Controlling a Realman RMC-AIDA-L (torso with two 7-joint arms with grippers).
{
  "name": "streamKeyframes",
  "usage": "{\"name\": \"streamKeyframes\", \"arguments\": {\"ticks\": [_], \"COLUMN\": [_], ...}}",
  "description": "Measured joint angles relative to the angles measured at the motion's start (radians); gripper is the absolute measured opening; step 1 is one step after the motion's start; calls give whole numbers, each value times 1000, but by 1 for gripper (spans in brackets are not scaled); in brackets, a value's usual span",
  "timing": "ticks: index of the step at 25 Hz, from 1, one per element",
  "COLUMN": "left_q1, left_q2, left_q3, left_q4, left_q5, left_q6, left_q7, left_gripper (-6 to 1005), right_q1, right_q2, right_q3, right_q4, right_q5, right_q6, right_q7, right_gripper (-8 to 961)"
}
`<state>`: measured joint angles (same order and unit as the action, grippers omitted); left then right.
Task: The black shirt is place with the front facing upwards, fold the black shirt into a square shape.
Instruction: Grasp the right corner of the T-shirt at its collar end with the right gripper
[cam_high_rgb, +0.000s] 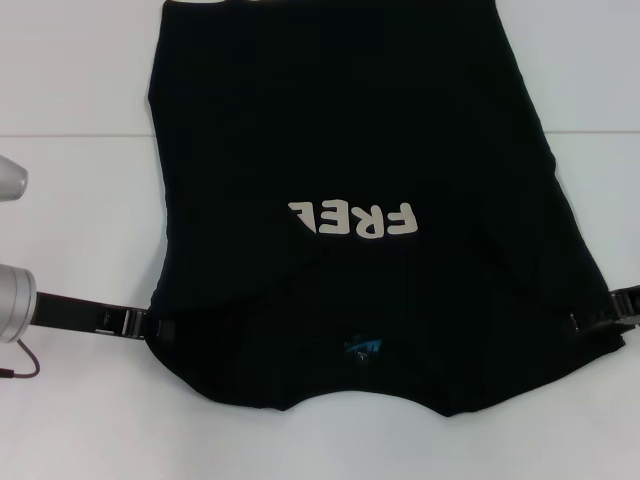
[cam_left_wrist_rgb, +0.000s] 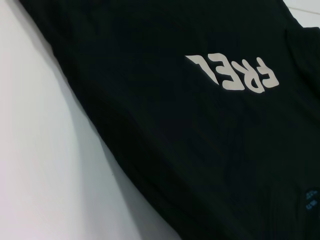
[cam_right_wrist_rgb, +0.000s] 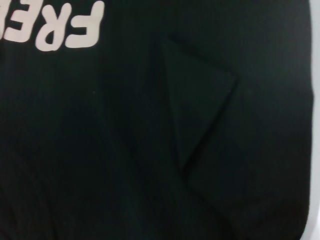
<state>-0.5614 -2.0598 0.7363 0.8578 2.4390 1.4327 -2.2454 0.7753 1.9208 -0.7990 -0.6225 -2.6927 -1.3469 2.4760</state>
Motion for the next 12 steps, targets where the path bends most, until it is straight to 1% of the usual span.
{"name": "streamKeyframes", "arguments": {"ticks": [12], "left_q1": [-1], "left_q2": [1], "left_q3": [0], "left_q4": [0], "left_q5": [0], "left_q6": [0], "left_q7": [0], "left_gripper": [34], "right_q1": [35], "right_q2": [21], "right_q3": [0], "right_q4": [2], "right_q5": [5], "right_q6": [-13], "right_q7": [-8], "right_gripper": [926]}}
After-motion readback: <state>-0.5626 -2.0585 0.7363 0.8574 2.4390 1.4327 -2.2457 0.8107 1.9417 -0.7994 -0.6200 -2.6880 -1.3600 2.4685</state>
